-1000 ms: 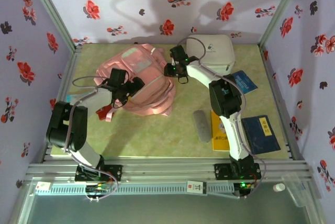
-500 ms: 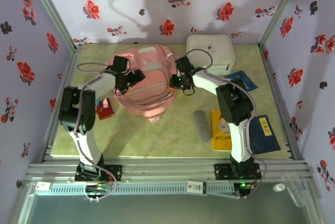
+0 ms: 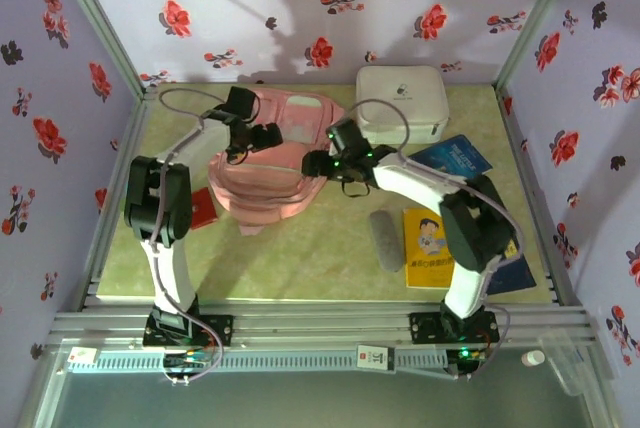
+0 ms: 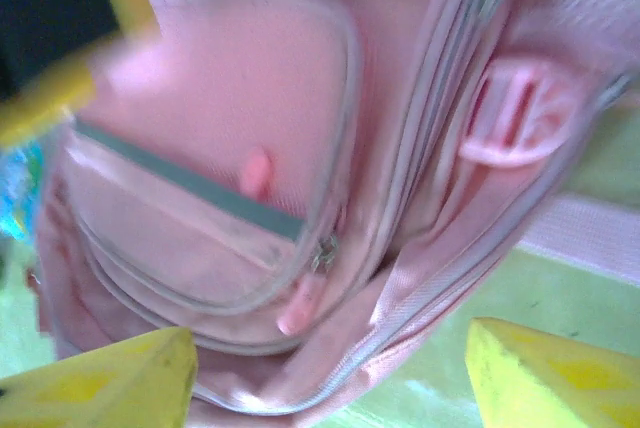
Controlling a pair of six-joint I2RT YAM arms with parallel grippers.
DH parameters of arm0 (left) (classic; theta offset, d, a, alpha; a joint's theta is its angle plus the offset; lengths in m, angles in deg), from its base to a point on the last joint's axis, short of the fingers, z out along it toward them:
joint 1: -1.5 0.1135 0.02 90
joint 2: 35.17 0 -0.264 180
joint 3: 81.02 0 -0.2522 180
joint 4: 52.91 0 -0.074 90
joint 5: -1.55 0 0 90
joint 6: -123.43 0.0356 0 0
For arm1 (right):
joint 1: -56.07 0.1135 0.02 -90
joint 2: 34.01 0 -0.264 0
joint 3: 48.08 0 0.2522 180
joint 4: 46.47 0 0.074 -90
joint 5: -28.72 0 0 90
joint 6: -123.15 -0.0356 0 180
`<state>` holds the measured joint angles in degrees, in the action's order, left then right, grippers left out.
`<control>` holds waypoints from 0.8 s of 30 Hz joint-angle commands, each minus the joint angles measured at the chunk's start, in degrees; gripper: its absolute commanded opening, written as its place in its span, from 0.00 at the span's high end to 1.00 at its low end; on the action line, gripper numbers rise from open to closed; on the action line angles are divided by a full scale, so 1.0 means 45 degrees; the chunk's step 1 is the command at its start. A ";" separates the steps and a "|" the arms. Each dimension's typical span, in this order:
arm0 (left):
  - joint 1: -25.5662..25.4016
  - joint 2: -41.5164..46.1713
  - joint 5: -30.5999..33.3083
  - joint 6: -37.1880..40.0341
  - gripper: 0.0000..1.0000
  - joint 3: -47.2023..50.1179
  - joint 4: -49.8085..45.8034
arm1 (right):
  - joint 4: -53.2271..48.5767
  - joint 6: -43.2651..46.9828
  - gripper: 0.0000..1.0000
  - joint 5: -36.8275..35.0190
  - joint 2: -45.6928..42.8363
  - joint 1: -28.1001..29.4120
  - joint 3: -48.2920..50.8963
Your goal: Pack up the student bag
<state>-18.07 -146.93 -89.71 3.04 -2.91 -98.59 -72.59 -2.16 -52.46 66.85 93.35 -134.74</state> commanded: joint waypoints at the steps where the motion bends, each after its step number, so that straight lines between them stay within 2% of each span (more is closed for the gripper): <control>1: -0.0966 0.1280 0.1377 0.2179 0.00 -0.0133 -0.1305 | 0.0387 0.0930 0.20 -0.1852 -0.1287 -0.0553 0.0635; 4: -0.1851 0.1542 0.2102 0.3122 0.00 -0.0157 -0.1816 | 0.0515 0.1180 0.15 -0.2605 -0.1883 -0.1142 0.1269; 9: -0.3233 0.1044 0.3476 0.3503 0.01 -0.0701 -0.2371 | 0.0659 0.0954 0.12 -0.2162 -0.2266 -0.2180 0.1858; 13: -0.3664 0.0036 0.3635 0.3107 0.17 -0.1513 -0.2547 | 0.1338 0.0547 0.01 -0.1879 -0.2375 -0.2588 0.2519; 18: -0.4029 -0.1616 0.3864 0.2817 0.27 -0.3175 -0.3115 | 0.2311 0.0605 0.01 -0.2342 -0.2782 -0.2639 0.3474; 24: -0.4088 -0.3295 0.5093 0.2398 0.39 -0.4986 -0.3955 | 0.2324 0.0647 0.01 -0.2433 -0.2809 -0.2639 0.3711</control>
<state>-36.13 -159.63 -71.19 15.06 -21.78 -112.47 -64.30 1.03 -61.58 55.79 81.57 -118.85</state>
